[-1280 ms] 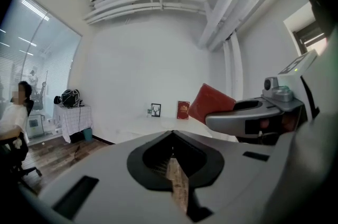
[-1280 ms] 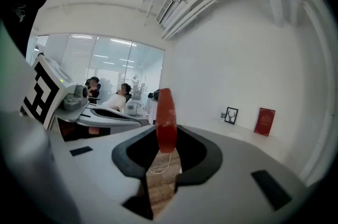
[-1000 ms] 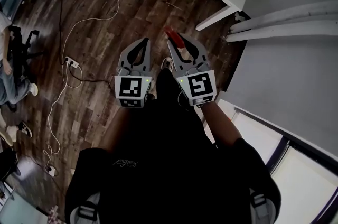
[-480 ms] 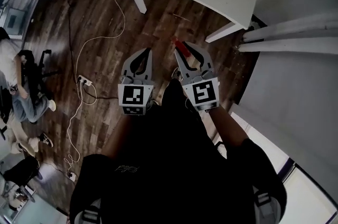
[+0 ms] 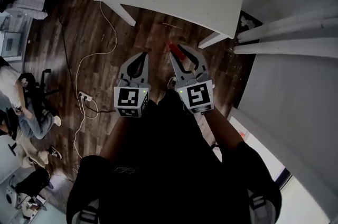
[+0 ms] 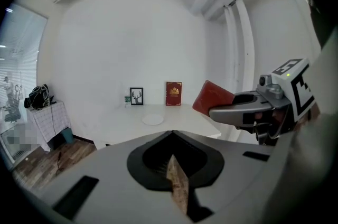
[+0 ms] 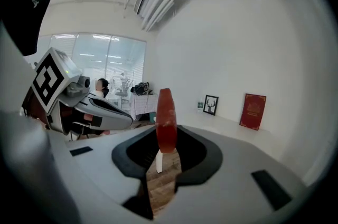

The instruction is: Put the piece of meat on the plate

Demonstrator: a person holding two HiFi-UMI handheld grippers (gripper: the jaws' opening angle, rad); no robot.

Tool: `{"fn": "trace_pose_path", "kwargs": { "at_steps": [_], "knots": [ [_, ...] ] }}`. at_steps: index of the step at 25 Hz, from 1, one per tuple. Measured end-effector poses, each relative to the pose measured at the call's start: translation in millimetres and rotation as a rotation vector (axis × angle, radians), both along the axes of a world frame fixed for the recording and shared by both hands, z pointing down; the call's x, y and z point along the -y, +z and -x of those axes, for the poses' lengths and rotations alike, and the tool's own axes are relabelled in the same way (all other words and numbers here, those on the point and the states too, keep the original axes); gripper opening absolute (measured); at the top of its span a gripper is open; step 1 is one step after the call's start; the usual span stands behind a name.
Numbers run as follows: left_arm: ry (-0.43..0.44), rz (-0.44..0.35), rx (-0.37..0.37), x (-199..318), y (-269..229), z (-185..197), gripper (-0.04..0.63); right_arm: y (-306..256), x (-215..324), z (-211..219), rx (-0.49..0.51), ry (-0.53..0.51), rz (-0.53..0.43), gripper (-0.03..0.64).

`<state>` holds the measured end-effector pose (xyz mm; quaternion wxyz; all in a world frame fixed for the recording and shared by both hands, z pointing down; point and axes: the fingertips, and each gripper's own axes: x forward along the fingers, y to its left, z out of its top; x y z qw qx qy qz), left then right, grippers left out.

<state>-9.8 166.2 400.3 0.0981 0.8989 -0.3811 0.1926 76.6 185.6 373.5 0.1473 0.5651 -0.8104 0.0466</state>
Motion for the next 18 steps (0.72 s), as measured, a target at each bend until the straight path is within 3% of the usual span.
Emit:
{"fn": "trace_pose_path", "kwargs": {
  "at_steps": [10,18],
  "knots": [
    [0.025,0.041,-0.012,35.9,14.9,-17.1,0.002,7.9,38.5,-26.0,-0.025,0.042,0.006,0.101],
    [0.085,0.059,-0.088,114.5,19.3,-29.5,0.002,15.7,107.8,-21.9,-0.106,0.064,0.067,0.101]
  ]
}}
